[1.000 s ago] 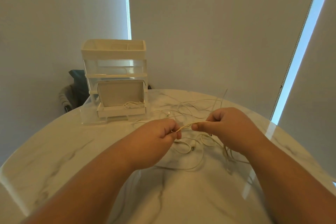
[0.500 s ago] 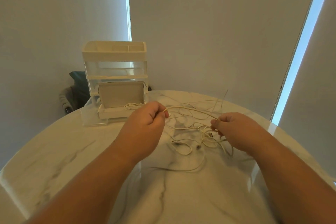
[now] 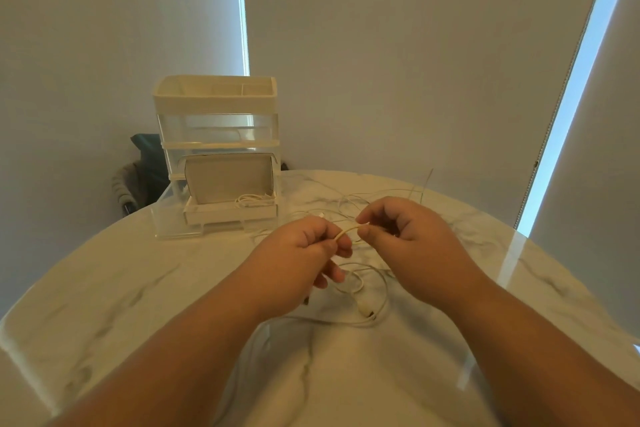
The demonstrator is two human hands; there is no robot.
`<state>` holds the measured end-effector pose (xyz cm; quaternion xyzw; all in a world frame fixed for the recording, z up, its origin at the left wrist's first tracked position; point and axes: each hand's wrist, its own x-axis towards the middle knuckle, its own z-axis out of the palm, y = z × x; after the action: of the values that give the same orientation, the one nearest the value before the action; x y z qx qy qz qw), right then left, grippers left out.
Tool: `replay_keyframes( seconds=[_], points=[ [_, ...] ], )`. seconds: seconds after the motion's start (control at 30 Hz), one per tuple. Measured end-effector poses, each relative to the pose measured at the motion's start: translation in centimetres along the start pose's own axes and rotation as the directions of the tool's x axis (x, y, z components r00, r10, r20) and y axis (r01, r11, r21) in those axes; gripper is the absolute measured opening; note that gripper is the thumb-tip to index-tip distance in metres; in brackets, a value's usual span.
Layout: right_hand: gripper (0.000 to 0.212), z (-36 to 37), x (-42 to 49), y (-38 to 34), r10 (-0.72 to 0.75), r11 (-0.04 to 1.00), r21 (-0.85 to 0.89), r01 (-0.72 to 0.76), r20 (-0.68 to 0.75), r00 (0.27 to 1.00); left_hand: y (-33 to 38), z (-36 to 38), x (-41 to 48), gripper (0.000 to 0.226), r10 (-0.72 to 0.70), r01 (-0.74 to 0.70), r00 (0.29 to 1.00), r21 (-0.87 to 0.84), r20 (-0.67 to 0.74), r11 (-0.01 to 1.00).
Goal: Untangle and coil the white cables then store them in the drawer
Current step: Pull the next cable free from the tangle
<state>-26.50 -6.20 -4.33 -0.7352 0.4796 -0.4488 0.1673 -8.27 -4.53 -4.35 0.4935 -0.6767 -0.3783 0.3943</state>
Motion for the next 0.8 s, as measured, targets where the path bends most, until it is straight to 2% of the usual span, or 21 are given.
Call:
replay_keyframes(
  seconds=[0.13, 0.27, 0.4, 0.47, 0.67, 0.8],
  points=[
    [0.008, -0.1, -0.2, -0.5, -0.067, 0.994, -0.092, 0.067, -0.004, 0.998, -0.1, 0.4, 0.0, 0.021, -0.07, 0.094, 0.992, -0.229, 0.109, 0.969],
    [0.009, 0.1, -0.2, -0.5, -0.117, 0.99, -0.081, 0.114, -0.035, 0.992, 0.3, 0.7, -0.2, 0.023, -0.104, 0.222, 0.96, -0.485, 0.258, 0.846],
    [0.014, -0.1, -0.1, -0.6, -0.151, 0.988, -0.05, 0.148, -0.051, 0.987, 0.6, 0.5, -0.2, 0.031, -0.058, 0.301, 0.922, -0.613, 0.383, 0.73],
    [0.018, -0.2, -0.1, -0.5, -0.147, 0.989, -0.032, 0.145, -0.059, 0.987, 0.7, 0.3, -0.3, 0.032, -0.023, 0.312, 0.906, -0.631, 0.423, 0.711],
    [0.021, -0.3, -0.1, -0.4, -0.137, 0.991, -0.014, 0.137, -0.092, 0.986, -0.2, -0.1, -0.3, 0.032, -0.033, 0.327, 0.888, -0.58, 0.458, 0.746],
    [0.013, -0.2, 0.0, -0.4, -0.104, 0.993, 0.042, 0.108, -0.089, 0.991, 0.1, -0.5, -0.6, 0.023, -0.015, 0.318, 0.862, -0.517, 0.506, 0.795]
  ],
)
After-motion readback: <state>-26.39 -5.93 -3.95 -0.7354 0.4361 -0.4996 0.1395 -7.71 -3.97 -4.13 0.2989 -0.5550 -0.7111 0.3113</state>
